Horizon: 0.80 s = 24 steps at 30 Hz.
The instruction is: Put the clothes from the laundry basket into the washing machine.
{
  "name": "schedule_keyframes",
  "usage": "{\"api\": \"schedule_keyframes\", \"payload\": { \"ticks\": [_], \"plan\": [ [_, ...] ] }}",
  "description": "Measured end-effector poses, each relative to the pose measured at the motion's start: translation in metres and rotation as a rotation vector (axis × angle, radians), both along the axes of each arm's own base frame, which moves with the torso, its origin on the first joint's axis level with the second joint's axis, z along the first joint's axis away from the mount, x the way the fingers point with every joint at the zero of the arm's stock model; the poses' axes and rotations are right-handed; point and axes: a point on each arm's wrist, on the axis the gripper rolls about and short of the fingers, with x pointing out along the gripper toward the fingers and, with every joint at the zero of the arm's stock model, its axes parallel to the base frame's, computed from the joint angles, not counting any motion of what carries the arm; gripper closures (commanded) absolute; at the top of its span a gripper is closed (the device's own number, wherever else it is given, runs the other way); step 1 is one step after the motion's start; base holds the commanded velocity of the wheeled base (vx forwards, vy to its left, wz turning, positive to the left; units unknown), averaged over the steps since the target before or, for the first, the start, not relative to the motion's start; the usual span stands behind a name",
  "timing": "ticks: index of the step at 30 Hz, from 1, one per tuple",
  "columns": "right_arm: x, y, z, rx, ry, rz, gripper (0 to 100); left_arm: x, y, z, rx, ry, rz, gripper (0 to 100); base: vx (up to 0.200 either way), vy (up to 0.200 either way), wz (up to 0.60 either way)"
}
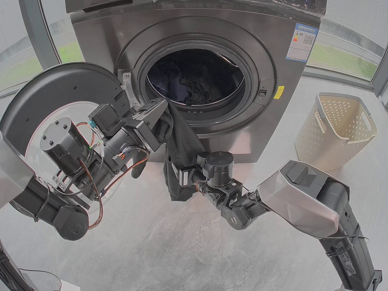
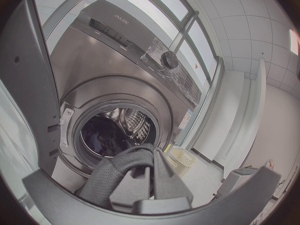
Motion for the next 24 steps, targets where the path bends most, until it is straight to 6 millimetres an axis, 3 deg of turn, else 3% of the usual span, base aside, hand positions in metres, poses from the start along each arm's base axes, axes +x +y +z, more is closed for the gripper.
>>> {"api": "schedule_keyframes", "payload": {
  "ticks": [11,19,24],
  "plan": [
    [-0.017,-0.009,-0.002,-0.021,0.001,0.009,100,0.005,0.005,-0.001,0.001,0.002,0.021,100,0.0,0.0,0.0],
    [-0.044,-0.03,0.01,-0.042,0.004,0.023,100,0.009,0.008,-0.003,0.004,0.007,0.034,100,0.0,0.0,0.0],
    [-0.049,-0.05,0.024,-0.039,-0.015,0.014,100,0.01,0.008,-0.004,0.004,0.008,0.038,100,0.0,0.0,0.0]
  ]
}}
